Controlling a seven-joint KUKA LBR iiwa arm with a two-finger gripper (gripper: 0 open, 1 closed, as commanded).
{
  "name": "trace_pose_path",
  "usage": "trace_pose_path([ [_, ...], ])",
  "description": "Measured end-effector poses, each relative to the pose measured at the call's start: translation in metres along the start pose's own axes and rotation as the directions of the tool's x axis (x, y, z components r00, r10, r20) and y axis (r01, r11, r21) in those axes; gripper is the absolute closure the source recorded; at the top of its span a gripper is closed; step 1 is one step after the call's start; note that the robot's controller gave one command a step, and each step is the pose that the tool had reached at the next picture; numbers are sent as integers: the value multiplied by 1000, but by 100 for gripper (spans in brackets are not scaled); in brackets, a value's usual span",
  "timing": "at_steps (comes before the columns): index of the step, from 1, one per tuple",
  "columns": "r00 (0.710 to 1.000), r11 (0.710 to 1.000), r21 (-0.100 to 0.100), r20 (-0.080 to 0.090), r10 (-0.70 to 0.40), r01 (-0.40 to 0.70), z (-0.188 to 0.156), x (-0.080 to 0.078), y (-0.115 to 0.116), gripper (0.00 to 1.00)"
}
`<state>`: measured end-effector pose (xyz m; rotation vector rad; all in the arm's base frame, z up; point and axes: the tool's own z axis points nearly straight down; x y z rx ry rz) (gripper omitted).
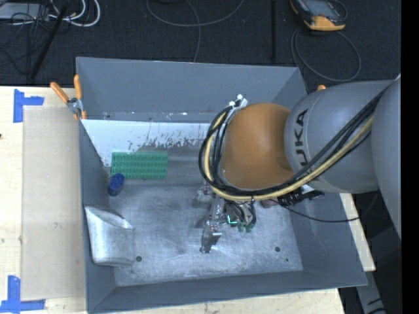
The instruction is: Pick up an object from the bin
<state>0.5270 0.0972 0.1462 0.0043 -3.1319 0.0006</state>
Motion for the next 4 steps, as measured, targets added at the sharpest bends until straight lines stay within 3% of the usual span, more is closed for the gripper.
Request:
trace_pose_path([
  [1,992,993,-4,14,122,-122,75,-16,-127,0],
  [2,993,993,-3,14,119,-119,72,-17,-125,100],
  [3,998,998,0,16,65,-65,-22,-1,-150,100],
  [4,1000,1000,0,16,17,-17,-77,-9,-149,100],
])
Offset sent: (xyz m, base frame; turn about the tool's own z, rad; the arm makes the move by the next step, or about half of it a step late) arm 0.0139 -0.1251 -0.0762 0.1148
